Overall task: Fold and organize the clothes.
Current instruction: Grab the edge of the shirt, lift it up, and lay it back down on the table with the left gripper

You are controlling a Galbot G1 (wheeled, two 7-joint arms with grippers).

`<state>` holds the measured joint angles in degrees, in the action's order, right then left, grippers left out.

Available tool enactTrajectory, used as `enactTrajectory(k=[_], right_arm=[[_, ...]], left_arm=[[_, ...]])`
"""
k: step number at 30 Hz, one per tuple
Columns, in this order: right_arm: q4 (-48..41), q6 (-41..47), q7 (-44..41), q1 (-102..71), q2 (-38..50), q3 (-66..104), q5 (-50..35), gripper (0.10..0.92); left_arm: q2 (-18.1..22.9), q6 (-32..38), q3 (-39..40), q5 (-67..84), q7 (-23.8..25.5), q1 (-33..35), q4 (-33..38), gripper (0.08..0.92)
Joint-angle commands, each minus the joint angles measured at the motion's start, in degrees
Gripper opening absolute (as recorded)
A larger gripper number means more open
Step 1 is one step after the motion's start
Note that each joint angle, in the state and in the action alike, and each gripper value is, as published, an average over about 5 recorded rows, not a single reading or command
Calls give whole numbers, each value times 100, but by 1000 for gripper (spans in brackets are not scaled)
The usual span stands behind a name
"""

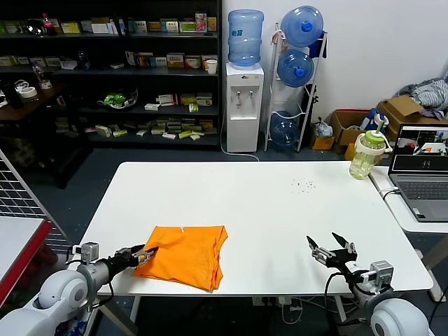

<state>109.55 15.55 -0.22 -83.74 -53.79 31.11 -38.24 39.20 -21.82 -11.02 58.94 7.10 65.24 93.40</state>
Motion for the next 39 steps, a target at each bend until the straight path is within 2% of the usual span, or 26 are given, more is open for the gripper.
enactTrajectory(k=[1, 10, 17, 22, 27, 34, 39], right_arm=[[-16, 1, 5, 6, -1, -3, 0, 823], [-40, 3, 15, 48, -4, -40, 3, 823], [-62, -10, 9, 77, -6, -57, -2, 823], [-71, -20, 5, 158, 19, -101, -48, 823], [-119, -43, 0, 304, 44, -193, -74, 823], [-219, -78, -7, 493, 43, -350, -65, 823], [-254, -83, -6, 530, 55, -379, -60, 823]], left_arm=[[64, 35, 226, -129, -11, -213, -99, 551], [96, 76, 87, -68, -191, 6, 234, 291], [52, 126, -306, -32, -717, 317, 857, 110], [-223, -116, -752, 8, -1569, 550, 1309, 92], [-681, -290, -1553, 87, -2380, 841, 1253, 92], [-1673, -290, -2340, 111, -2609, 1609, 680, 92], [-2085, -280, -2572, 186, -2629, 1731, 326, 92]])
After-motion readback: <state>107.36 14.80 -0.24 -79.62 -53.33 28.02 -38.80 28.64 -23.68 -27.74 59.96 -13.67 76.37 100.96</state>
